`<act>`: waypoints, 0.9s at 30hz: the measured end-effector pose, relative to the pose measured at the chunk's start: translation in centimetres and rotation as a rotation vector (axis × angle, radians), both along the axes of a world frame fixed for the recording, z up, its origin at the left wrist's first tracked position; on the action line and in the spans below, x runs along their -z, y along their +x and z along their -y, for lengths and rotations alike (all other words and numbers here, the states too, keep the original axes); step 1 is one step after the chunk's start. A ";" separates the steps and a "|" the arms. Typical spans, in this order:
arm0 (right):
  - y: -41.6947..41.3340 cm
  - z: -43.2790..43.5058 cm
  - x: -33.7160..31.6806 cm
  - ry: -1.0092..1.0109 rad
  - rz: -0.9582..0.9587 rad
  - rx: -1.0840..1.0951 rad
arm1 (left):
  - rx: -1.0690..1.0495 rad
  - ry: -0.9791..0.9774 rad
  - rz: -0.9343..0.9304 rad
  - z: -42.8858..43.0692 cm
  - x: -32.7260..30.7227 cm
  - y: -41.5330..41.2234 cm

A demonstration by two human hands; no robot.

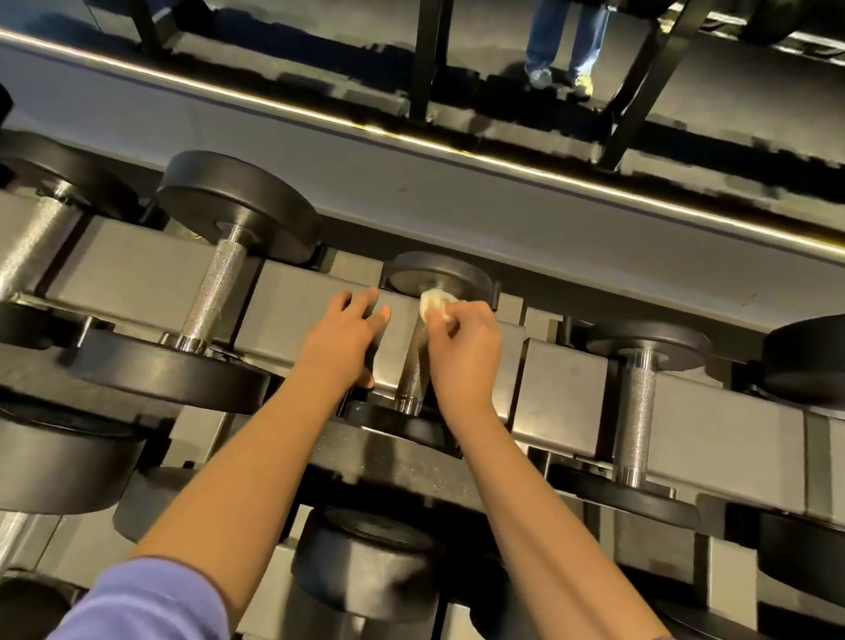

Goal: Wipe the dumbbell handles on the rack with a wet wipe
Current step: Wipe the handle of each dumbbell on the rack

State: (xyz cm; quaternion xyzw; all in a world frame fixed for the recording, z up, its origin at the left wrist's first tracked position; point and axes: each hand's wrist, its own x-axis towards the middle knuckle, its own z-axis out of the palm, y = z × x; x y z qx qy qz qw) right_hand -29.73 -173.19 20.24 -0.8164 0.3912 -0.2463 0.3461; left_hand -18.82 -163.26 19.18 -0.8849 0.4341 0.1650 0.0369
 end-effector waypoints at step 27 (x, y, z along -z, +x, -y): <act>-0.5 1.5 1.0 0.023 0.107 -0.121 | -0.026 -0.046 -0.020 -0.1 0.4 0.3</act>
